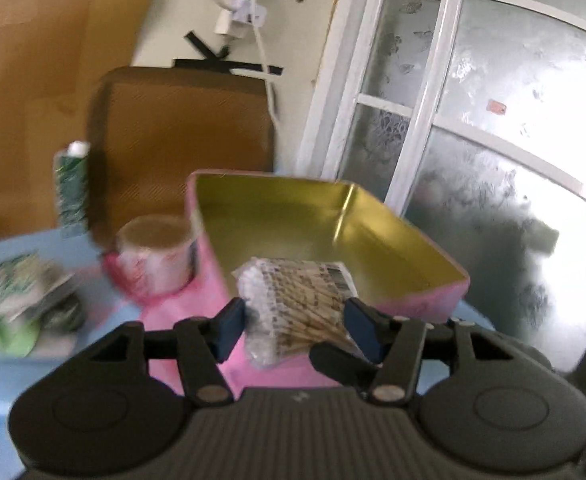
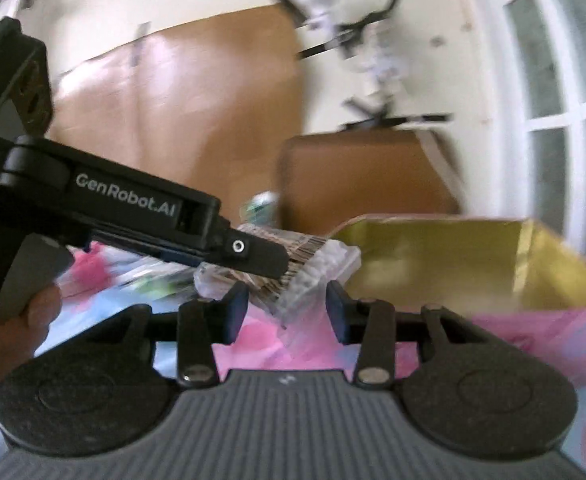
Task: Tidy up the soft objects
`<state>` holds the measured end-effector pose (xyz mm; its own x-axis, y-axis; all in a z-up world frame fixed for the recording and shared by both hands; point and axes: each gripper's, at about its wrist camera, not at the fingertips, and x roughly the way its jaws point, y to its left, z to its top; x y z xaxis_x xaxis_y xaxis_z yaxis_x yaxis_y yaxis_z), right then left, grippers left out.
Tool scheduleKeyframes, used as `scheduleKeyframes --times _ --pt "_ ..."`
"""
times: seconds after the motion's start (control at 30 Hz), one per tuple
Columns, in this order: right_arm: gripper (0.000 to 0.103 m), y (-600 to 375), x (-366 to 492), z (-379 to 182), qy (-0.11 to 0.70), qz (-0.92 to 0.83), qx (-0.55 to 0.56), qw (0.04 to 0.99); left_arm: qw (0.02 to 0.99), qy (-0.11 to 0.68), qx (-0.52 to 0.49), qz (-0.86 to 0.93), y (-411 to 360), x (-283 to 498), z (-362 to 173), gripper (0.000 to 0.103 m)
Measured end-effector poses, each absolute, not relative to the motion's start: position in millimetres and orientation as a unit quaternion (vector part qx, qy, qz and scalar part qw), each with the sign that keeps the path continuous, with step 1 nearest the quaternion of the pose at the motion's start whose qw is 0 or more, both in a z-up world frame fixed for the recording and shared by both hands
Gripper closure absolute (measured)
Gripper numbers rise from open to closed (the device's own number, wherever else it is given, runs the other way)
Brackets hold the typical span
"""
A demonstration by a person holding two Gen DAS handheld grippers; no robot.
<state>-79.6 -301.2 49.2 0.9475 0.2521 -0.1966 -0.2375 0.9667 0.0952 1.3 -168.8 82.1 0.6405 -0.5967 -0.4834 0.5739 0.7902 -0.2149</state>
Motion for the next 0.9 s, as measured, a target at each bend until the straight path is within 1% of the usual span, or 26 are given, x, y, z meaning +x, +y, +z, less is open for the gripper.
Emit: scheduleKeyframes --times 0.07,0.1,0.17,0.23,0.33,0.43,0.53,0.7,0.87,0.9 --pt "0.055 -315 -63 49 0.106 0.062 0.037 0.992 0.903 0.285 -0.027 -0.321 -186 16 80 0.024" --pt "0.052 -322 -55 49 0.115 0.036 0.044 0.992 0.907 0.283 -0.029 -0.310 -192 20 78 0.022" --pt "0.052 -339 -52 49 0.115 0.019 0.084 0.990 0.914 0.277 -0.030 -0.296 -193 20 76 0.022" --pt "0.051 -347 -59 47 0.103 0.017 0.100 0.989 0.916 0.263 -0.035 -0.299 -178 12 74 0.021" --pt "0.050 -342 -67 42 0.092 0.032 0.101 0.990 0.932 0.238 -0.028 -0.272 -138 -6 71 0.015" --pt "0.050 -321 -65 41 0.094 0.084 0.101 0.987 0.942 0.241 -0.037 -0.228 -90 -18 62 0.015" --pt "0.048 -291 -60 37 0.119 0.140 0.087 0.979 0.948 0.263 -0.061 -0.168 -38 -25 45 0.015" --pt "0.048 -250 -43 26 0.175 0.202 0.097 0.959 0.950 0.291 -0.091 -0.064 30 -29 23 0.015" --pt "0.047 -232 -36 23 0.216 0.213 0.093 0.948 0.944 0.311 -0.107 -0.022 48 -24 7 0.015" --pt "0.047 -231 -35 22 0.222 0.209 0.092 0.948 0.946 0.304 -0.106 -0.020 48 -26 7 0.015"
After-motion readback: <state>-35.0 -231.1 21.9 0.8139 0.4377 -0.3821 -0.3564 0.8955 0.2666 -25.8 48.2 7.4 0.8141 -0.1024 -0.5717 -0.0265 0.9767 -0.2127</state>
